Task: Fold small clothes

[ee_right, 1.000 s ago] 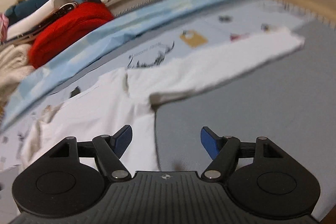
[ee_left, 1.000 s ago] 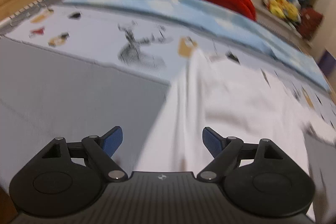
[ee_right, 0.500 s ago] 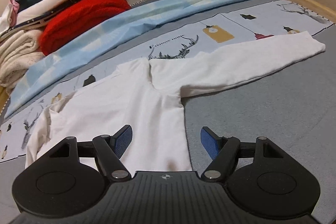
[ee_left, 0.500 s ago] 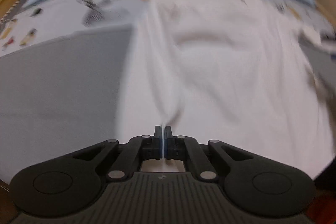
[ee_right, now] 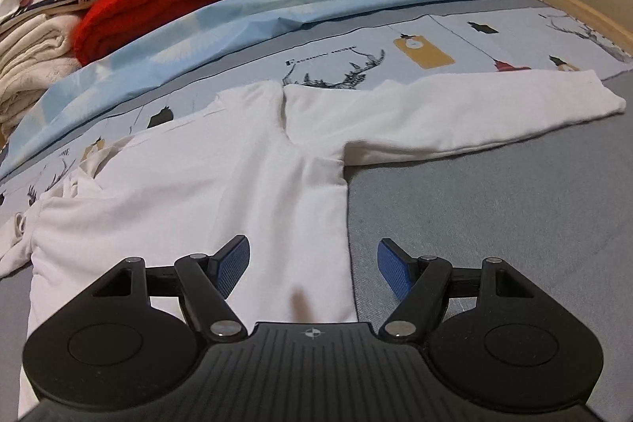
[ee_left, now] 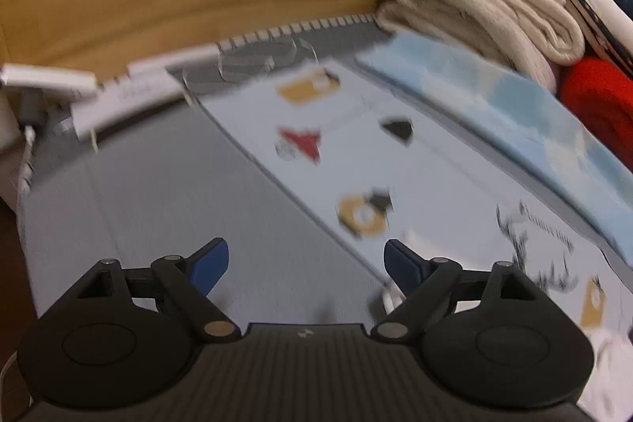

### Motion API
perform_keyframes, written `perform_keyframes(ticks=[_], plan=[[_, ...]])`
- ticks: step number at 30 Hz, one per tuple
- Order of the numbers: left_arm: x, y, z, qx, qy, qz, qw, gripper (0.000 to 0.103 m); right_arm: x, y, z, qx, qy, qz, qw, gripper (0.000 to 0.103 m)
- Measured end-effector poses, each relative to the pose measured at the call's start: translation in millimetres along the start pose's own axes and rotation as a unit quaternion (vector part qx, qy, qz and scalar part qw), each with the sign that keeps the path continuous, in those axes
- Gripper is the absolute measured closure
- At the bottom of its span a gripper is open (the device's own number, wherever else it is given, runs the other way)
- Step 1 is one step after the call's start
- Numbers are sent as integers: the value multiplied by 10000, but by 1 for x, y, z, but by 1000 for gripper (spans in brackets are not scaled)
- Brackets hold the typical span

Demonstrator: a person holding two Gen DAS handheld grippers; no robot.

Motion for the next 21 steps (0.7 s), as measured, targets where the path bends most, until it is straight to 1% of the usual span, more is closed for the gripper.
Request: perform_keyframes(ticks=[2, 4, 6, 7, 8, 9, 10, 11, 12, 14, 16, 18, 19, 20, 21], plan=[[23, -2, 2, 104, 169, 257, 9995, 13, -1, 5, 1, -14, -13, -99, 9999, 30], [44, -12, 0, 239, 158, 627, 9976, 13, -1, 11, 0, -51, -31, -171, 9998, 30], [61, -31, -10, 468, 64, 1070, 9931, 13, -1, 16, -1, -88, -33, -216, 9997, 30], [69, -45, -14, 606, -5, 1376, 9886, 12, 0, 18, -1, -94, -30, -242, 9997, 30], [78, -61, -17, 718, -79, 1710, 9826, 9, 1, 20, 0, -90, -13, -273, 9996, 30], [86, -77, -17, 805, -170, 2042, 9755, 2, 2, 21, 2, -74, 16, -303, 9995, 30], [96, -94, -18, 897, -277, 2378, 9668, 0, 4, 22, 4, -51, 51, -328, 9994, 30], [106, -108, -16, 982, -355, 2652, 9585, 0, 6, 22, 6, -33, 90, -357, 9993, 30], [116, -124, -12, 1073, -353, 2909, 9501, 0, 7, 22, 9, -4, 139, -389, 9991, 30], [141, -150, 2, 1239, -139, 3245, 9376, 0, 10, 21, 15, 75, 229, -452, 9987, 30], [162, -171, 18, 1381, 77, 3383, 9308, 0, 13, 19, 22, 149, 320, -513, 9981, 30], [174, -187, 36, 1300, 114, 3505, 9274, 2, 15, 17, 29, 227, 415, -550, 9974, 30], [174, -192, 45, 1175, -16, 3484, 9299, 11, 15, 17, 32, 245, 450, -565, 9971, 30], [170, -192, 53, 1052, -97, 3403, 9344, 69, 16, 18, 34, 253, 476, -586, 9968, 30], [165, -191, 61, 1017, 112, 3216, 9413, 96, 16, 20, 36, 247, 496, -637, 9964, 30]])
Point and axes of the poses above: each gripper's, at about its wrist camera, not at the fingertips, and z roughly the way its jaws point, y to its left, x to its underside, the point moved 10 cm from there along z, roughly the way its jaws point, and after that the axes turned 15 degrees about -z, right-handed, at the moved point
